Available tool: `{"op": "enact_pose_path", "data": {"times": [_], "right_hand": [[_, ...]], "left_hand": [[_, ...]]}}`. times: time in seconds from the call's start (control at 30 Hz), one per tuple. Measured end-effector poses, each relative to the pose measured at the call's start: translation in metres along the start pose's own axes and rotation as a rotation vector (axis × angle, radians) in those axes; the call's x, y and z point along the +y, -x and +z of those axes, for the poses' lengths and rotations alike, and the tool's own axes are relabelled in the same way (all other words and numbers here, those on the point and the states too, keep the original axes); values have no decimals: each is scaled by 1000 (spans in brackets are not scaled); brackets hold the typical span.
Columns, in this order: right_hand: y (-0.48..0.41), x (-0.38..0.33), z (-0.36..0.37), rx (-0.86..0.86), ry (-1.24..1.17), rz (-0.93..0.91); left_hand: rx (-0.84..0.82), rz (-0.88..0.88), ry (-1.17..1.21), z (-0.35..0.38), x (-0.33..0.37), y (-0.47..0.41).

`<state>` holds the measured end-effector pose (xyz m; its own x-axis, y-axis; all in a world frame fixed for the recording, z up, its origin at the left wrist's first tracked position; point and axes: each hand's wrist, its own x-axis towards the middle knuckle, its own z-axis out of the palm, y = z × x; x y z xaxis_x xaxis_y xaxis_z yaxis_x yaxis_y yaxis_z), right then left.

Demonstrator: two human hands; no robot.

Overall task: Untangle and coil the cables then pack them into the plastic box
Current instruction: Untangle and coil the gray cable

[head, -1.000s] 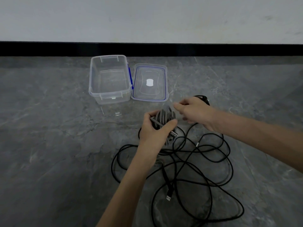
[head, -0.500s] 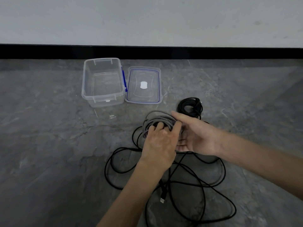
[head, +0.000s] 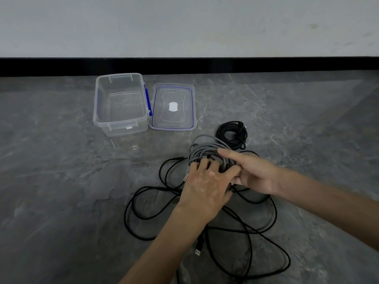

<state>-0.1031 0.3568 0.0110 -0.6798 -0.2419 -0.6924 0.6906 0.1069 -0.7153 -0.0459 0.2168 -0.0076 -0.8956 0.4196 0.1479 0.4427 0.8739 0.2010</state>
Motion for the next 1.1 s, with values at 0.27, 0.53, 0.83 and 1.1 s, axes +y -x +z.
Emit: {"op": "enact_pose_path", "data": {"times": [0.27, 0.53, 0.83, 1.1], "right_hand": [[-10, 0, -34, 37, -132, -60], [-18, -10, -93, 15, -269, -130], [-47, -3, -162, 283, -264, -130], [-78, -7, -208, 237, -312, -130]], "left_hand": [[243, -204, 496, -9, -6, -32], [-73, -632, 1273, 24, -13, -146], [-259, -293, 865, 82, 19, -213], [-401, -335, 558, 108, 48, -278]]}}
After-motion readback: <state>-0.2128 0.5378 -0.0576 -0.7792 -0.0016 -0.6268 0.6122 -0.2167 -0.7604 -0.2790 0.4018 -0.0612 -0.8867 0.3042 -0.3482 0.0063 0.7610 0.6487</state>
